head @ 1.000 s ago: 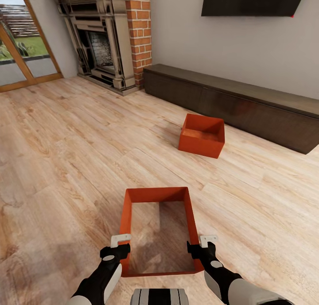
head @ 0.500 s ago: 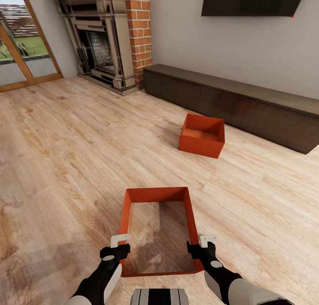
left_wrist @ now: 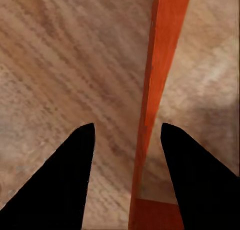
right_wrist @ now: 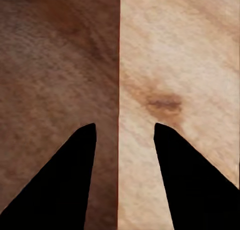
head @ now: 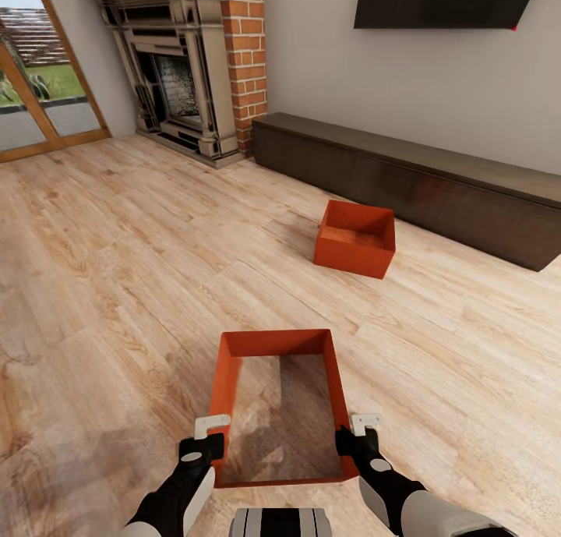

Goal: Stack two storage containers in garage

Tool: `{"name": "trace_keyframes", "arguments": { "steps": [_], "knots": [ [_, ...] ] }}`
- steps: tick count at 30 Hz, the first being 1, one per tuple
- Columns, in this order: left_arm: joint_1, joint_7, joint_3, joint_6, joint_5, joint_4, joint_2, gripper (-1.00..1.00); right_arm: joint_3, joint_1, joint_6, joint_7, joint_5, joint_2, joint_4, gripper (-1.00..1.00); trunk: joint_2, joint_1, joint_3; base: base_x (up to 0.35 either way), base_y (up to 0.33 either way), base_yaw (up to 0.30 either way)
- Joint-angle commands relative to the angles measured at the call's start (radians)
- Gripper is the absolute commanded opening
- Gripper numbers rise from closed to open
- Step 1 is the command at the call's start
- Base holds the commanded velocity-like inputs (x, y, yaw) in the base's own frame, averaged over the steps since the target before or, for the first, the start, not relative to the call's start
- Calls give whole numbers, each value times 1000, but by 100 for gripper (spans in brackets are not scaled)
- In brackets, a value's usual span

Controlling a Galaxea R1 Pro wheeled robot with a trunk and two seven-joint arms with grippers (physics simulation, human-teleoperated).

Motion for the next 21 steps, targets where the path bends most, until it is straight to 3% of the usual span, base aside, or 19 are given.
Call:
{"name": "trace_keyframes", "arguments": {
  "steps": [1,21],
  "knots": [
    [0,9,0,6,1,-2,1,-100,13,0,-3,-6,-11,0,5,-100,0,1,-1,0,0,0],
    [0,11,3,5,-1,-16,-4,-100,13,0,-3,-6,-11,0,5,-100,14,-7,5,0,0,0]
  ]
}}
